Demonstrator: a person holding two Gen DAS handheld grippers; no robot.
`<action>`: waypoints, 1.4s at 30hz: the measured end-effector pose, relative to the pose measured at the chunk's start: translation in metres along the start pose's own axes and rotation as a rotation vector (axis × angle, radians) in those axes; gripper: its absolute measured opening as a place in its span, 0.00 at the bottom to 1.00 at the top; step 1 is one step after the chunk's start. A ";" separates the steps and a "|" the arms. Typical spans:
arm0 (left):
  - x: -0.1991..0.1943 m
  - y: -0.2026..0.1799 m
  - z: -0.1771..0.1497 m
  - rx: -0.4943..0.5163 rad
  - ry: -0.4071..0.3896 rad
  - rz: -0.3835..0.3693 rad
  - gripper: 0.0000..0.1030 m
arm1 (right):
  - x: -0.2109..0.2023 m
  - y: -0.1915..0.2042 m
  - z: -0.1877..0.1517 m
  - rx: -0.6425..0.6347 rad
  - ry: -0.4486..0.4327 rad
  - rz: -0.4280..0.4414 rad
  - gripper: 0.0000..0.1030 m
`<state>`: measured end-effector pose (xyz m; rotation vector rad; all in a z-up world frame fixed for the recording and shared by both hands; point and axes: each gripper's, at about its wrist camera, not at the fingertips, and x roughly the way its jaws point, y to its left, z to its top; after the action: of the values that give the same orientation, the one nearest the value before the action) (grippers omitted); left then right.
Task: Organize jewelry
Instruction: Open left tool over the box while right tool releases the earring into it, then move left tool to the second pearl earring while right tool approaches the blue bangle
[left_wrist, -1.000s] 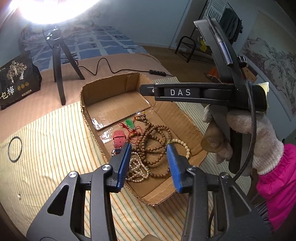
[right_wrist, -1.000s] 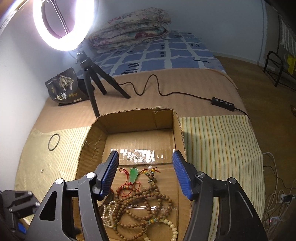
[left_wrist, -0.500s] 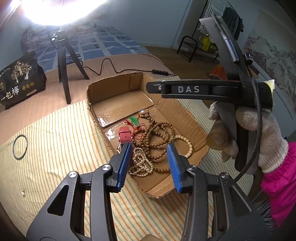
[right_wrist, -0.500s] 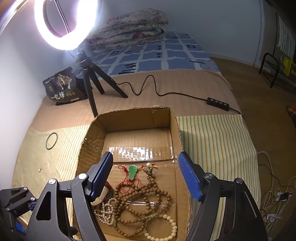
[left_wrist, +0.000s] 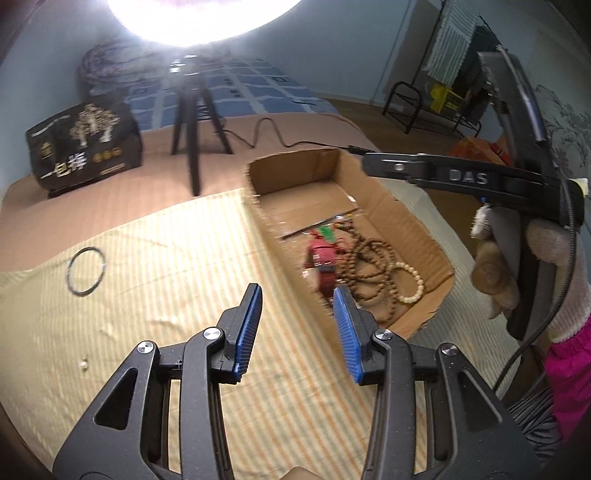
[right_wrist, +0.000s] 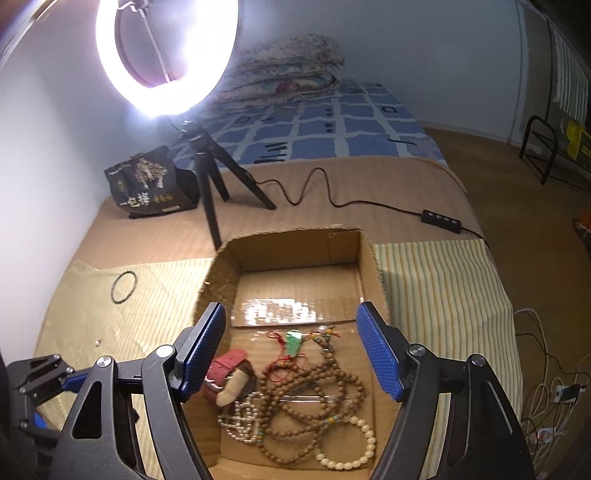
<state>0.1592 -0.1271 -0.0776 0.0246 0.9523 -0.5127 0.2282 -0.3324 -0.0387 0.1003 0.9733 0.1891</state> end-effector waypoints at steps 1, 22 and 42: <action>-0.003 0.005 -0.001 -0.006 -0.003 0.008 0.39 | -0.001 0.003 0.000 -0.002 -0.003 0.005 0.71; -0.068 0.146 -0.051 -0.163 -0.051 0.208 0.39 | 0.013 0.106 0.003 -0.118 0.006 0.152 0.72; -0.039 0.199 -0.090 -0.094 0.001 0.164 0.39 | 0.068 0.182 -0.012 -0.183 0.073 0.203 0.74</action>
<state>0.1573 0.0856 -0.1403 0.0178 0.9651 -0.3161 0.2347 -0.1401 -0.0693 0.0245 1.0135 0.4703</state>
